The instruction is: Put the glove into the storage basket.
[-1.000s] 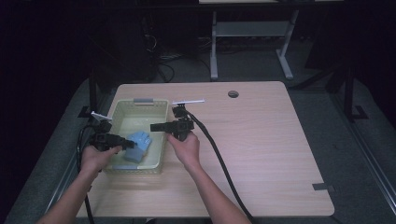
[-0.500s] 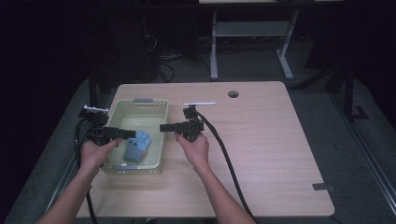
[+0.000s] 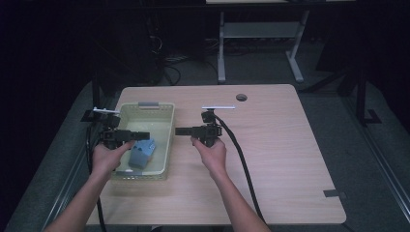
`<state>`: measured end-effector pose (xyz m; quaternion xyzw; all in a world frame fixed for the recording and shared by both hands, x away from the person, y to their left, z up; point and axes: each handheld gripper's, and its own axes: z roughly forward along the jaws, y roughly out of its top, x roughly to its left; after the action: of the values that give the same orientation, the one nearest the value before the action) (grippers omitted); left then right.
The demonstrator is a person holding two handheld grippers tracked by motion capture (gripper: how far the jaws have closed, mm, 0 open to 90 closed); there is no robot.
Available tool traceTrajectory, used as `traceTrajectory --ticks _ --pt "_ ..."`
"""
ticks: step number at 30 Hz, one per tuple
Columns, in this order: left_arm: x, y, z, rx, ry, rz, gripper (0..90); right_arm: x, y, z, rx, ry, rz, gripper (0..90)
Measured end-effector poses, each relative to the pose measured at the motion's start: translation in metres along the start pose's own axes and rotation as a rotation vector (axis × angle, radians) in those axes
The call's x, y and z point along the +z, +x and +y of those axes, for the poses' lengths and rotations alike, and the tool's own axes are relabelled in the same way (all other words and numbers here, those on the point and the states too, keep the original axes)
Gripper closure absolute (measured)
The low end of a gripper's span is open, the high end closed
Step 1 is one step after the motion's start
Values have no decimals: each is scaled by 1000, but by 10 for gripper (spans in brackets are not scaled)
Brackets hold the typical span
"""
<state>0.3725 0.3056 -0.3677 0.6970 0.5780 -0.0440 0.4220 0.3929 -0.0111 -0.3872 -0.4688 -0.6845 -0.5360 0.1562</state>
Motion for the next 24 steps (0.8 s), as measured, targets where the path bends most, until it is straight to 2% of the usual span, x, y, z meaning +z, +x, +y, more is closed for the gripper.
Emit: traceTrajectory --ticks 3,6,11,24 --pt "2 -5 0 6 -10 -5 439 -7 -2 1 5 -9 -5 617" --pt "4 -10 0 -7 -26 -18 414 -11 -4 0 7 -20 -5 610" --pt "7 -19 3 10 -49 -30 408 -17 -5 0 9 -21 -8 585" --pt "17 -36 3 28 -50 -90 387 -48 -17 0 19 -66 -31 525"
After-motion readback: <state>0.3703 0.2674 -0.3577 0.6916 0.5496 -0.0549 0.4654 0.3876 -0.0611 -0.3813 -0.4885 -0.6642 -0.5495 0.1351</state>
